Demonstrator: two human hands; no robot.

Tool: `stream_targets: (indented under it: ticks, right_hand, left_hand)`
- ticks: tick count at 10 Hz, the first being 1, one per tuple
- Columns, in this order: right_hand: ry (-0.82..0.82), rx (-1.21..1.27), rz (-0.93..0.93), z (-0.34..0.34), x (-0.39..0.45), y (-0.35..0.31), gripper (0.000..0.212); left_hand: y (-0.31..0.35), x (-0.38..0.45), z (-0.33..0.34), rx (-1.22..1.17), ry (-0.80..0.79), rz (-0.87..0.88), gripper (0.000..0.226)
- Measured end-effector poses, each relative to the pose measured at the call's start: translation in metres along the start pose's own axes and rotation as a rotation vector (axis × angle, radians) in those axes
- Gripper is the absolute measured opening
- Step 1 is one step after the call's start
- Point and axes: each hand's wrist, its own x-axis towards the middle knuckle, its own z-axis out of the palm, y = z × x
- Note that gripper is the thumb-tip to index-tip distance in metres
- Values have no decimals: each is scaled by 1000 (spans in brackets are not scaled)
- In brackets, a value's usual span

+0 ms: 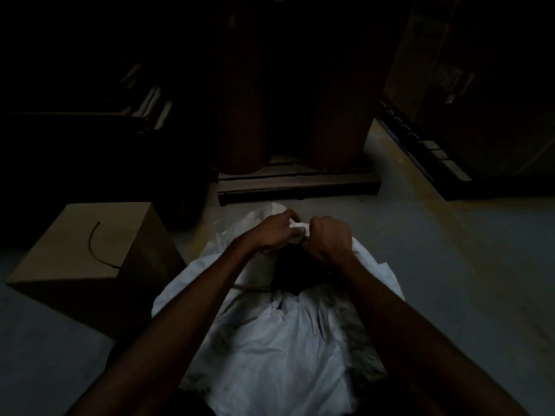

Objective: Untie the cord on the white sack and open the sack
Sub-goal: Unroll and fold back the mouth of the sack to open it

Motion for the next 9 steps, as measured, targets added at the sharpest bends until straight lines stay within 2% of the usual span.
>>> stream_targets:
  ticks: [1,2,3,4,5,6,7,8,9]
  right_hand:
    - [-420,67,302,-13,24,5,41]
    - [-963,335,544,-18,40,20,56]
    - [-938,332,552,-17,49,24,61]
    - [-757,-15,421,-8,46,0,83]
    - [-510,-58,130,2,38,-36,89]
    - [-366,119,156,16,33,-44,73]
    - [-341,170,96,35,33,-30,60]
    - [-501,84,82,35,42,-17,50]
    - [-547,103,207,24,56,-17,38]
  left_hand:
    - [-35,-12,12,399,194,60,65]
    - [-55,-17,20,349,304,-5,51]
    - [-48,-10,20,155,269,-81,51]
    - [-33,0,11,-65,261,-126,52]
    - [-12,2,-6,-226,178,-122,41]
    - [0,-1,-18,-465,59,-212,22]
    - [1,-18,-36,-587,-44,-282,27]
    - [-16,-26,-40,-307,-39,-161,101]
    - [-33,-36,-29,296,125,-14,94]
